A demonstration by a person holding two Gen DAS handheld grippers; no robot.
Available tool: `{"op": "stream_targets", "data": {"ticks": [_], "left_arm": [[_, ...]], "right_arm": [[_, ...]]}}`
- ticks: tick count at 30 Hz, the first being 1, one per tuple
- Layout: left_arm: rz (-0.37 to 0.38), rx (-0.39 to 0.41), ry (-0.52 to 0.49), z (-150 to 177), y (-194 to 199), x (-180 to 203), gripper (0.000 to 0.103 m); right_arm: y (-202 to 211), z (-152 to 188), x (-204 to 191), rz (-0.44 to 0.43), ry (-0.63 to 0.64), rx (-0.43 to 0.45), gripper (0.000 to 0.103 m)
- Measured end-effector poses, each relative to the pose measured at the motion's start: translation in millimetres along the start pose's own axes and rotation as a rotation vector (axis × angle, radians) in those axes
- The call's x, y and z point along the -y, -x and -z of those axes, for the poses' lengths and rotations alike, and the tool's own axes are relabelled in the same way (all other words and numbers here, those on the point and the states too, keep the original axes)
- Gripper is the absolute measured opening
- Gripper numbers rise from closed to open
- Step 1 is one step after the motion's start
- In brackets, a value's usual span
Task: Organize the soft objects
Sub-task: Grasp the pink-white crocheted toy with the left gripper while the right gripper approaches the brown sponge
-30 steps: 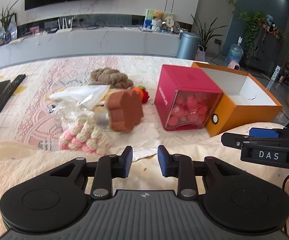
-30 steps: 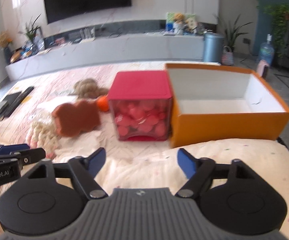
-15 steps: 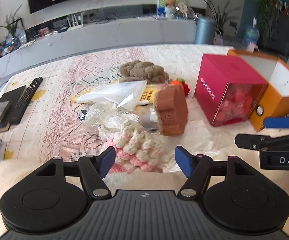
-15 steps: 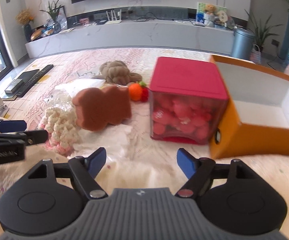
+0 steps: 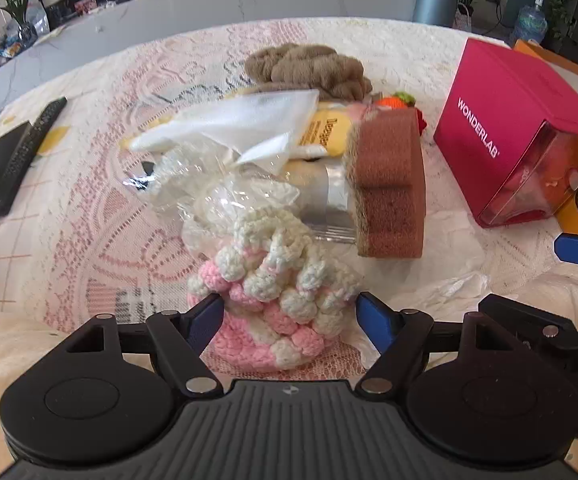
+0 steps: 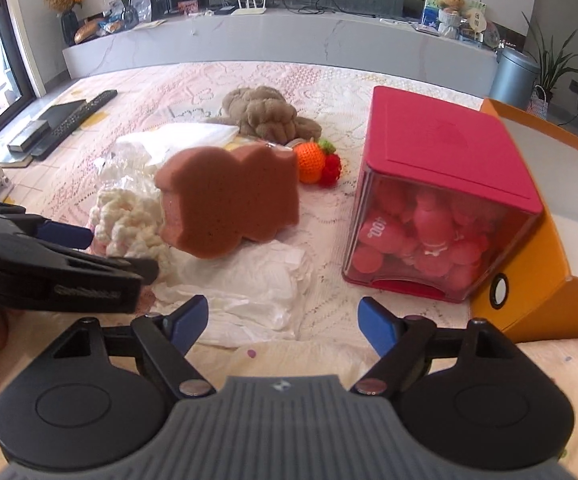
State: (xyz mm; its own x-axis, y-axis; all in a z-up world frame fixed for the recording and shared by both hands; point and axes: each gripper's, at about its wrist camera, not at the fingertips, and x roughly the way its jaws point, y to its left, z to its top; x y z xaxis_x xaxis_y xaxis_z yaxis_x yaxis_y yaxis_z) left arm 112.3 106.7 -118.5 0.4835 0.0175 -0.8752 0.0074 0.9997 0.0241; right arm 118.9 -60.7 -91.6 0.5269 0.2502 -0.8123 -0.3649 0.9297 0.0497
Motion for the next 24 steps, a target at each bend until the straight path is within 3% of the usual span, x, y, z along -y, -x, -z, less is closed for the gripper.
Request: {"op": "stream_targets", "data": {"ticks": [2, 6, 8, 13, 20, 24], "left_arm": [[0.005, 0.003, 0.008, -0.2, -0.5, -0.7, 0.085], [0.005, 0.037, 0.039, 5.7, 8.0, -3.5, 0.061], [0.038, 0.061, 0.034, 9.4, 15.0, -1.6, 0.035], [0.075, 0.113, 0.065, 17.1, 28.7, -1.8, 0.026], [0.113, 0.209, 0.153, 26.2, 53.6, -13.5, 0.024], [0.096, 0.266, 0.174, 22.7, 67.5, -20.1, 0.024]], "right_arm": [[-2.7, 0.2, -2.1, 0.001, 0.006, -0.007, 0.081], [-2.1, 0.9, -4.9, 0.008, 0.019, -0.008, 0.082], [-1.0, 1.2, -4.2, 0.015, 0.020, -0.007, 0.082], [0.5, 0.4, -2.5, 0.021, 0.016, 0.000, 0.082], [5.6, -7.7, -6.2, 0.007, 0.024, 0.033, 0.082], [6.8, -18.6, -13.0, -0.019, 0.033, 0.058, 0.083]]}}
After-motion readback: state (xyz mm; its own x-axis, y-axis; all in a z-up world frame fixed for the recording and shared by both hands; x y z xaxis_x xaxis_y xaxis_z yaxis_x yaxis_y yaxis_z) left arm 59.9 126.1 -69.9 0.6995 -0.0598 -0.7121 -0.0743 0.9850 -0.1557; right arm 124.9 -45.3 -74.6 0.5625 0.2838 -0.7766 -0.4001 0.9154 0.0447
